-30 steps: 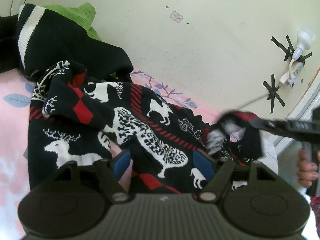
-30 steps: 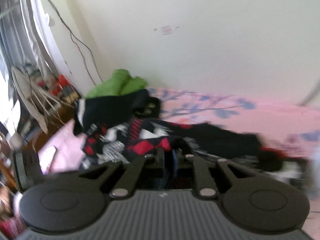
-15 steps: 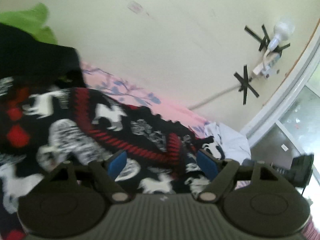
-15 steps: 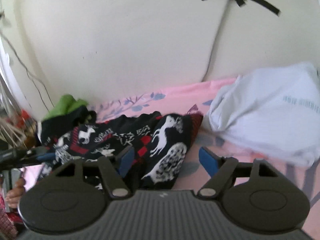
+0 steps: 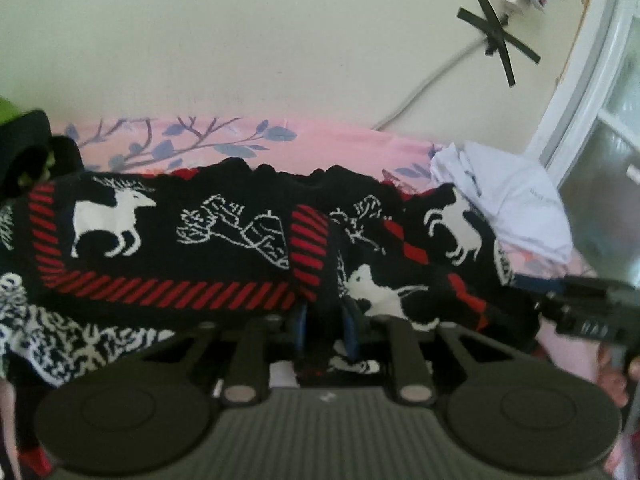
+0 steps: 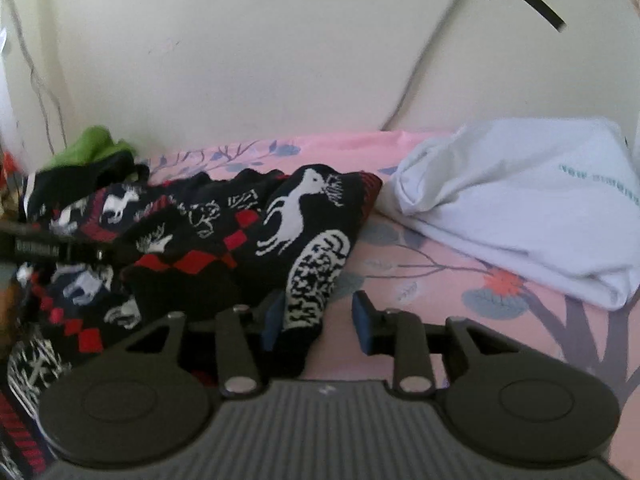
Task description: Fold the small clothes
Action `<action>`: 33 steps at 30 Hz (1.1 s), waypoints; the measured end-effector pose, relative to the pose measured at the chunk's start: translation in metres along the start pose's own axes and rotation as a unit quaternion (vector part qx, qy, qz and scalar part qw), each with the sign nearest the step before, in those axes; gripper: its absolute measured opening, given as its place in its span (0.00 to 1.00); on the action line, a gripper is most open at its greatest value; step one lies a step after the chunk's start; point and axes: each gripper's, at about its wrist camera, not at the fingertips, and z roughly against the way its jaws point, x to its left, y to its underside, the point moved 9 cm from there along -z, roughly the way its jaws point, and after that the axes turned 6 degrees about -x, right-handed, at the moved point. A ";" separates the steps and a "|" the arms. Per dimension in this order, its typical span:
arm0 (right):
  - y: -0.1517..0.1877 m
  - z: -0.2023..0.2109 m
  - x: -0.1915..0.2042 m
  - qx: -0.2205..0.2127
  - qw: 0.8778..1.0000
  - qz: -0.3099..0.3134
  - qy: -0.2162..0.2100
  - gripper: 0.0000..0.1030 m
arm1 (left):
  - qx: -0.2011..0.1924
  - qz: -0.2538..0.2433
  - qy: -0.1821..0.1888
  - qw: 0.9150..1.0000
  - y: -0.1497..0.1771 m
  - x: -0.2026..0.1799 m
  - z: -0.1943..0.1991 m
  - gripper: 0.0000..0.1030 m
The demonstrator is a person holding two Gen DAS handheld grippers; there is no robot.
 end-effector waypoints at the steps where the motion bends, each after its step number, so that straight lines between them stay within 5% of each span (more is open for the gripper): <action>1: 0.000 0.002 -0.003 -0.001 1.000 -0.011 0.002 0.32 | 0.003 0.001 -0.005 1.000 0.001 0.001 0.002 0.25; 6: -0.008 0.039 0.001 -0.049 0.998 -0.036 0.003 0.34 | -0.024 0.012 0.008 1.000 0.003 0.012 0.048 0.36; 11: -0.026 0.063 0.020 -0.069 0.996 -0.041 -0.028 0.35 | -0.079 0.034 0.029 0.996 0.026 0.052 0.137 0.47; 17: -0.052 0.048 0.116 -0.062 0.990 0.033 -0.121 0.35 | -0.130 0.107 -0.065 0.984 0.076 0.142 0.236 0.48; 22: -0.043 0.004 0.250 -0.006 0.962 0.106 -0.251 0.35 | -0.176 0.174 -0.119 0.962 0.102 0.193 0.299 0.49; 26: -0.011 -0.031 0.344 0.050 0.939 0.162 -0.301 0.35 | -0.198 0.209 -0.121 0.950 0.114 0.213 0.318 0.50; 28: 0.012 -0.029 0.385 0.071 0.919 0.204 -0.331 0.47 | -0.202 0.213 -0.123 0.948 0.119 0.219 0.323 0.50; 33: 0.065 -0.034 0.423 0.113 0.887 0.334 -0.298 0.46 | -0.214 0.220 -0.116 0.945 0.131 0.232 0.333 0.53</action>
